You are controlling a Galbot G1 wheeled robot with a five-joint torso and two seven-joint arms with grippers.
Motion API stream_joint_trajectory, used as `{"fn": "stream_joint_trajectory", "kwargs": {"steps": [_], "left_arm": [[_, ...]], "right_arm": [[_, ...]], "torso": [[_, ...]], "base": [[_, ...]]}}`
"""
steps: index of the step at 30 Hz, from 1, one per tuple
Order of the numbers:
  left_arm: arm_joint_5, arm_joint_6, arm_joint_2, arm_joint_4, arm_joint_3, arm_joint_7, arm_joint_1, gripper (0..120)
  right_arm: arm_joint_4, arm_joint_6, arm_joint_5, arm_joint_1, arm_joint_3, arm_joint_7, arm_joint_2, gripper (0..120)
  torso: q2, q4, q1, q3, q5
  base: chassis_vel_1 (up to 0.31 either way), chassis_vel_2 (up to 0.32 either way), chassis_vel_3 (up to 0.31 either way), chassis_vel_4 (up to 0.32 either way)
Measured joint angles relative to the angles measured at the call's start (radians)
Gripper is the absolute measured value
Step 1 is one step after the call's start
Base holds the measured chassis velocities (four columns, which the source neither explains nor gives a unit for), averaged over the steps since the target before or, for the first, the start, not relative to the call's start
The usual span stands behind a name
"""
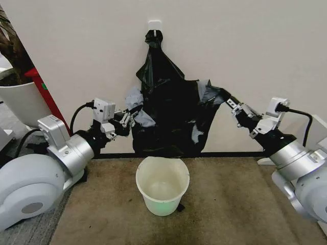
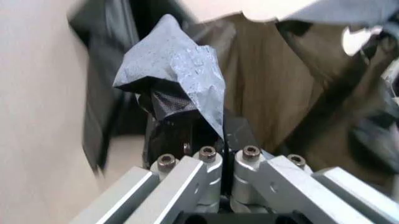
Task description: Place the garbage bag over the trash bin.
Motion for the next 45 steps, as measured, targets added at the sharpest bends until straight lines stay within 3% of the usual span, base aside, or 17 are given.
{"fn": "stream_joint_trajectory", "kwargs": {"steps": [6, 15, 25, 37, 45], "left_arm": [[0.048, 0.024, -0.066, 0.000, 0.000, 0.006, 0.178, 0], [0.118, 0.040, -0.120, 0.001, 0.015, 0.006, 0.278, 0], [0.235, 0.033, -0.167, 0.013, 0.010, -0.005, 0.363, 0], [0.233, 0.026, -0.141, 0.099, -0.091, 0.012, 0.400, 0], [0.235, 0.062, -0.103, 0.104, -0.048, 0.050, 0.427, 0]], "right_arm": [[-0.001, -0.044, -0.007, -0.029, -0.132, 0.053, 0.074, 0], [-0.001, -0.086, -0.022, -0.063, -0.181, 0.054, 0.144, 0], [-0.082, -0.075, -0.179, -0.098, -0.315, 0.077, 0.236, 0], [-0.054, -0.021, -0.215, -0.168, -0.256, 0.264, 0.276, 0], [-0.023, -0.020, -0.283, -0.292, -0.274, 0.299, 0.352, 0]], "torso": [[0.000, 0.0001, 0.000, 0.000, -0.0001], [0.000, 0.0001, 0.000, 0.000, -0.0001], [0.000, 0.0001, 0.000, 0.000, 0.0000], [0.000, 0.0000, 0.000, 0.000, 0.0000], [0.000, -0.0001, 0.000, 0.000, 0.0002]], "base": [[0.000, 0.000, 0.000, 0.000], [0.000, 0.000, 0.000, 0.000], [0.000, 0.000, 0.000, 0.000], [0.000, 0.000, 0.000, 0.000], [0.000, 0.000, 0.000, 0.000]]}}
